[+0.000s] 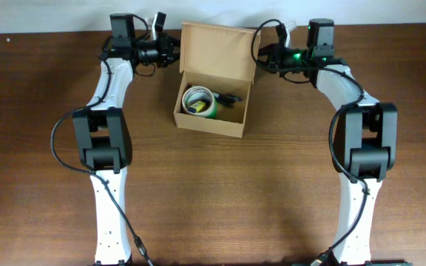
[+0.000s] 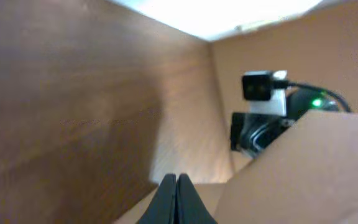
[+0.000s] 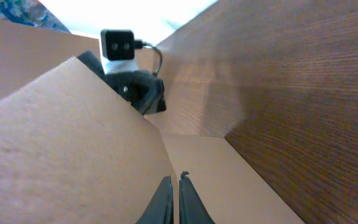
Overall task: Pack container
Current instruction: 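Fold the lid down over the box with both grippers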
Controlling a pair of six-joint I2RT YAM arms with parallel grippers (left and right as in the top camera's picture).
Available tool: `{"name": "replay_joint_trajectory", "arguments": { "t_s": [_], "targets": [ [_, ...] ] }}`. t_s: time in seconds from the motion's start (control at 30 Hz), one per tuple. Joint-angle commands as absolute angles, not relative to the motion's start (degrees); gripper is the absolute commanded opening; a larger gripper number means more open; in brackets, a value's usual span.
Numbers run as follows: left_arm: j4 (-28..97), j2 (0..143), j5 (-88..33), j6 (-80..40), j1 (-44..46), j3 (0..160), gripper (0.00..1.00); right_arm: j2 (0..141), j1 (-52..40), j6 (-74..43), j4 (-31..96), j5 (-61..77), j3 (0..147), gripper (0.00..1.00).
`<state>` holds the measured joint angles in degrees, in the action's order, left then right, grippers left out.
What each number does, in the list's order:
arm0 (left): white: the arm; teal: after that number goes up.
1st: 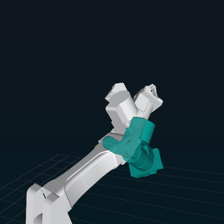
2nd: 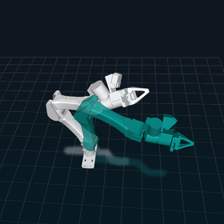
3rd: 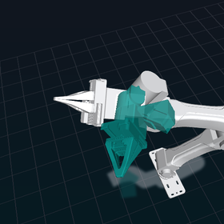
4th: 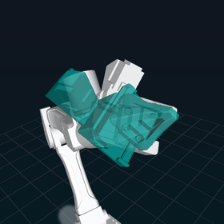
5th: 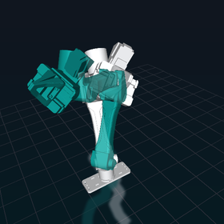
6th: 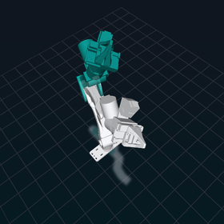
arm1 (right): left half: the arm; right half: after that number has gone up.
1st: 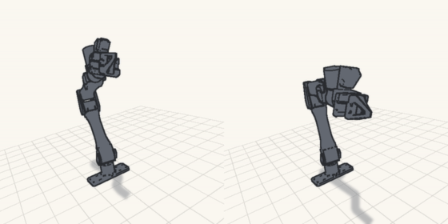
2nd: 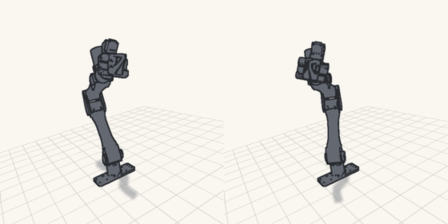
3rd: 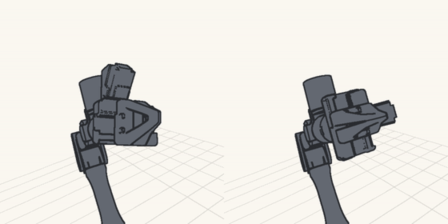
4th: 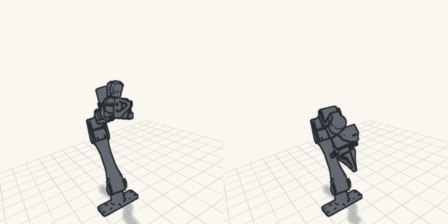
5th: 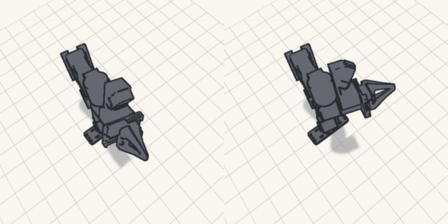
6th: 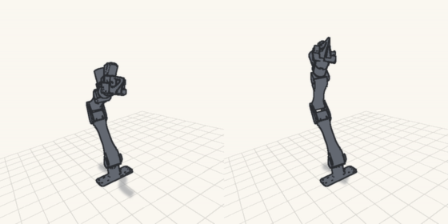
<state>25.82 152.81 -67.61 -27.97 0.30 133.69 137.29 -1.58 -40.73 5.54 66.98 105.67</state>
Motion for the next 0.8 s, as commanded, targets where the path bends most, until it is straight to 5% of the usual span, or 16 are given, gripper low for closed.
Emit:
{"name": "replay_joint_trajectory", "arguments": {
  "t_s": [0.0,0.27,0.77],
  "targets": [
    [31.9,143.7,-61.6,-15.7,-0.1,134.0,0.02,132.2,-2.6,-41.2,6.5,67.0,107.4,0.04],
    [43.7,138.2,-59.4,-6.8,0.1,134.0,0.02,127.5,-5.2,-39.2,11.5,63.5,107.4,0.04],
    [72.3,129.4,-32.6,8.5,4.5,134.0,0.02,114.7,-14.4,-15.2,55.4,28.6,107.7,0.04]
  ]
}}
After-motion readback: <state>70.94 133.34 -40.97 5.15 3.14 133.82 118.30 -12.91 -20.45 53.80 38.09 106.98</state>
